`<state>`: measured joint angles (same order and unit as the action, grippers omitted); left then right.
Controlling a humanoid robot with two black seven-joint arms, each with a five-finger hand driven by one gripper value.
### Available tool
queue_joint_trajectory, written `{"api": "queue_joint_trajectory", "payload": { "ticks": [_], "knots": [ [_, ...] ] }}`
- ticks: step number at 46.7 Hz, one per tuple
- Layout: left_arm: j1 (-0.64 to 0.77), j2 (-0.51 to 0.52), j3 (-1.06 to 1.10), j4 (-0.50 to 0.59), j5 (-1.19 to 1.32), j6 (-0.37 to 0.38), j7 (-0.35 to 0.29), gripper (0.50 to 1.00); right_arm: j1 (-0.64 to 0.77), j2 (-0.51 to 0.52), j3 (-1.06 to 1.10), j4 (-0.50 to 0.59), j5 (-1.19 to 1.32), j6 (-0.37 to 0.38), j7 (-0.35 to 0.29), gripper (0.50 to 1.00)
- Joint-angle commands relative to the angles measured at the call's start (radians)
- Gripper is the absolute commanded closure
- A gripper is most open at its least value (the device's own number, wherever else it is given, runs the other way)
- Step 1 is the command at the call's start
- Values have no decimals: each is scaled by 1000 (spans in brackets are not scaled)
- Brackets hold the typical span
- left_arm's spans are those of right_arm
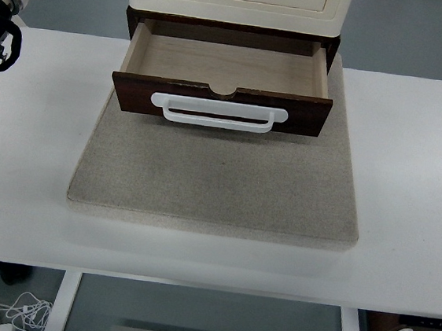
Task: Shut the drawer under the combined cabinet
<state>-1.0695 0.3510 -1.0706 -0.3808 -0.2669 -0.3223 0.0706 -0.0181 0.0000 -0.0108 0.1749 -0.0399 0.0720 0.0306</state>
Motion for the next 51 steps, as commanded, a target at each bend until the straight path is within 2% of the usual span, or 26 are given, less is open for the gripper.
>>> {"api": "queue_joint_trajectory", "payload": {
  "ticks": [1, 31, 44, 51],
  "knots": [
    [-1, 0, 1, 2, 0, 0, 0, 501, 1, 0, 0, 0, 0, -1, 0, 548],
    [-9, 16, 1, 28, 0, 11, 3, 501, 0, 0, 0, 0, 0, 0, 0, 548],
    [-12, 14, 1, 25, 0, 81, 0, 501, 0, 0, 0, 0, 0, 0, 0, 548],
    [-3, 13, 0, 25, 0, 85, 0, 501, 0, 0, 0, 0, 0, -1, 0, 548]
  ]
}}
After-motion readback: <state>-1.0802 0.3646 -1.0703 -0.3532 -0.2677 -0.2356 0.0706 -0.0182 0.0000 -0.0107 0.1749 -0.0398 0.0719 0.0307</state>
